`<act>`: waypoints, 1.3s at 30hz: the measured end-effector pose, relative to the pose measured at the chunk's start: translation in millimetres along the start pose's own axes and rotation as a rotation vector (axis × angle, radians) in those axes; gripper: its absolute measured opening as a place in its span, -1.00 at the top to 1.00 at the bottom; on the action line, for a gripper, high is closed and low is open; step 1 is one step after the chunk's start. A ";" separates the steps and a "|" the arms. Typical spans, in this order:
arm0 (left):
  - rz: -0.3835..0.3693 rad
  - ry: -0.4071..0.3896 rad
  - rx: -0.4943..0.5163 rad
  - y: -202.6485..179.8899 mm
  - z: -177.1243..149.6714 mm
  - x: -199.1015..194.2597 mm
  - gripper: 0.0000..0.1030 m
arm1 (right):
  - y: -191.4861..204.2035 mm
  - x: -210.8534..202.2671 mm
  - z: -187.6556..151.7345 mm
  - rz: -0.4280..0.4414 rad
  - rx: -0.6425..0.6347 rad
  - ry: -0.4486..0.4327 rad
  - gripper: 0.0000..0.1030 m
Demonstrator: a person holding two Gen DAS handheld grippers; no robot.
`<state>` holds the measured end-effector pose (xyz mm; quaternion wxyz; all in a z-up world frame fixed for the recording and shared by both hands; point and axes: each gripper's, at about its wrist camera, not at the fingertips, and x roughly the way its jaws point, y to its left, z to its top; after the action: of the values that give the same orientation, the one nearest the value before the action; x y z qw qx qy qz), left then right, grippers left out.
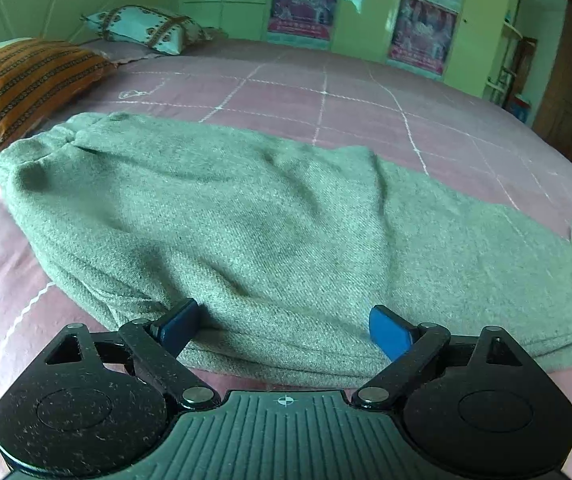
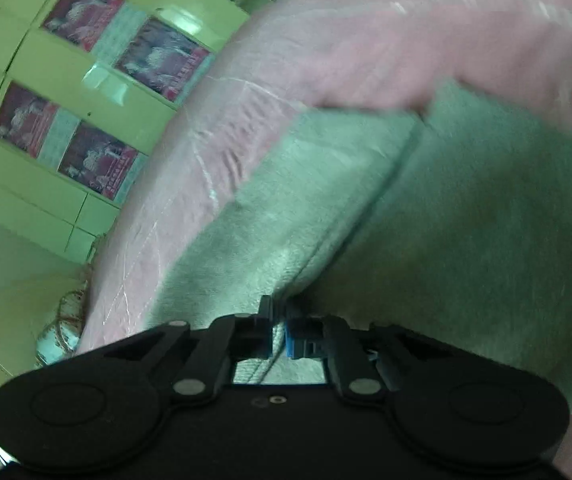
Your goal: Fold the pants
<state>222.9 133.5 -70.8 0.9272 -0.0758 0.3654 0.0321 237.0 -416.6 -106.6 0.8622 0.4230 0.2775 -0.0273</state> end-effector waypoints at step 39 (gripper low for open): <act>-0.025 -0.010 -0.026 0.9 -5.1 -4.8 -0.91 | -85.4 -41.2 -0.3 0.022 0.466 -0.084 0.28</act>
<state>215.8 133.6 -71.3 0.9282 -0.0920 0.3595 0.0258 178.0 -478.7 -147.0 0.7524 0.6120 0.2229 -0.0986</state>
